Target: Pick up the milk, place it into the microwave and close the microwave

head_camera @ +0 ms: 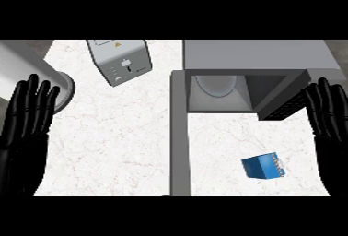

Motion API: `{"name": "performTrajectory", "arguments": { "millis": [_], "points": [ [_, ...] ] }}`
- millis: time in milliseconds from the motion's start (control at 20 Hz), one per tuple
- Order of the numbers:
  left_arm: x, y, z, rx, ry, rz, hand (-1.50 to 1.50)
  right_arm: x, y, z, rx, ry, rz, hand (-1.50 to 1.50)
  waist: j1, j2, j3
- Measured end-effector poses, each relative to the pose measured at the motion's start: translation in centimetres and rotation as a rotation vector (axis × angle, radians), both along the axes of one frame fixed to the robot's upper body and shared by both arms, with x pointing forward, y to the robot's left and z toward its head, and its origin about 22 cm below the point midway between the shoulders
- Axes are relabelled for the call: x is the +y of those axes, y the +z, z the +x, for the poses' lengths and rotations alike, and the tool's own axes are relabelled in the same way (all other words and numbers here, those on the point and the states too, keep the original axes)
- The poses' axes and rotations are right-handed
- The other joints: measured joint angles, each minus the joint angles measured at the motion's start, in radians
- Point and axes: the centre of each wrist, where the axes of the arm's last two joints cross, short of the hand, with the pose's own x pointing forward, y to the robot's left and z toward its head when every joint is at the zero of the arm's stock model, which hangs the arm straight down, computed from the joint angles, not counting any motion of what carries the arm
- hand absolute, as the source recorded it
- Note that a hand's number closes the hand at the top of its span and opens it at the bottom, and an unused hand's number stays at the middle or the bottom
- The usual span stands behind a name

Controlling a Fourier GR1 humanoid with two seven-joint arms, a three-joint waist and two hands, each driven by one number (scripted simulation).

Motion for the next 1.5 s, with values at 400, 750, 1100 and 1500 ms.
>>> {"name": "performTrajectory", "arguments": {
  "millis": [400,750,1100,1500],
  "points": [
    [3.4,-0.5,1.8,0.042,-0.022,-0.030,-1.50,4.3,-0.1,-3.0,0.004,-0.053,0.057,-1.50,-0.003,-0.013,0.001],
    [5.2,-1.2,0.2,0.117,-0.025,-0.102,-1.50,8.5,-1.4,-6.6,0.041,0.019,0.164,-1.50,-0.002,-0.016,0.001],
    [6.2,-2.6,-2.7,0.125,-0.025,-0.118,-1.50,10.4,-2.4,-8.7,0.032,-0.041,0.171,-1.50,0.000,-0.016,0.001],
    [6.3,-3.4,-5.8,0.136,-0.019,-0.115,-1.50,9.9,-4.2,-9.2,0.015,-0.219,0.092,-1.50,0.000,-0.016,0.001]
  ]
}}
